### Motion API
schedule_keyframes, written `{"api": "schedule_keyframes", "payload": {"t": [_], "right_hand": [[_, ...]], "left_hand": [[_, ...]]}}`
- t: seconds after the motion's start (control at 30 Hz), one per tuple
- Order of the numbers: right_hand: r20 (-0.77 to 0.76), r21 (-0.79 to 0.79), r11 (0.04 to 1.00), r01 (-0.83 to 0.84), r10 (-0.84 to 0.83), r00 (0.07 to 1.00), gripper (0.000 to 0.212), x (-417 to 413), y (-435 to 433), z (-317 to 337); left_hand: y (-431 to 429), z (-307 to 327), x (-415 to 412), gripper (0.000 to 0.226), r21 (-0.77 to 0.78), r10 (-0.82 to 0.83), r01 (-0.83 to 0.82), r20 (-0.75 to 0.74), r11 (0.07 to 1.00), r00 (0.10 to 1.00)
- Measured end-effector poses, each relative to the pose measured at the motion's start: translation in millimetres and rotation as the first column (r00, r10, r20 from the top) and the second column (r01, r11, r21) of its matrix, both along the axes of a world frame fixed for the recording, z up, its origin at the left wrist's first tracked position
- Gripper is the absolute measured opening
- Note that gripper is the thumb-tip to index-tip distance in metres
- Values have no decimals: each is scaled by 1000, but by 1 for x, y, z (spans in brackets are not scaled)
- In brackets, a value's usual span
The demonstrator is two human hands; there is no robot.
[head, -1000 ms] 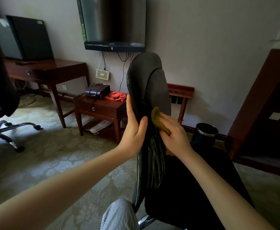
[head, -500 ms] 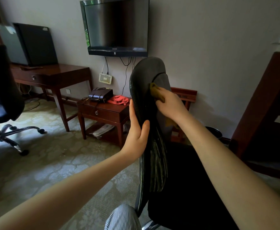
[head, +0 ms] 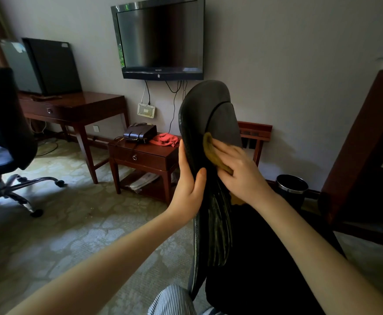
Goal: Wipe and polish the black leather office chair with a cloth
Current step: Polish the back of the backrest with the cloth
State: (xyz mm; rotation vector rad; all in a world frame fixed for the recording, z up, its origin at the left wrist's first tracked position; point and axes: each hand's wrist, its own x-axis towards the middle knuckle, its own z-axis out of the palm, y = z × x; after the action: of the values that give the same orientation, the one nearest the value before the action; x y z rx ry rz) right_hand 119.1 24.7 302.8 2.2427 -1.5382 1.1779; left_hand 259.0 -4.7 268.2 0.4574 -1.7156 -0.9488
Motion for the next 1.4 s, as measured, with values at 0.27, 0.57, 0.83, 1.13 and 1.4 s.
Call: {"api": "schedule_keyframes", "payload": {"t": [0.27,0.57,0.83,1.13,1.4], "right_hand": [[-29,46,999,6,-5,1000,66,-25,15,-63],[161,8,1000,-29,27,987,62,-1,-1,-9],[3,-26,999,23,-23,1000,64,-2,-4,-45],[64,315,945,84,-109,992,66,-30,33,-110],[271,183,983,9,-59,961,67,-14,14,-50]], "left_hand": [[-4,0,0,65,7,25,-25,25,1000,999],[-7,3,0,64,-9,40,-40,29,999,999],[-12,0,3,64,18,75,-76,25,997,997],[-13,0,-2,63,25,122,-123,33,992,992],[-11,1,-3,62,-2,130,-130,35,992,991]]}}
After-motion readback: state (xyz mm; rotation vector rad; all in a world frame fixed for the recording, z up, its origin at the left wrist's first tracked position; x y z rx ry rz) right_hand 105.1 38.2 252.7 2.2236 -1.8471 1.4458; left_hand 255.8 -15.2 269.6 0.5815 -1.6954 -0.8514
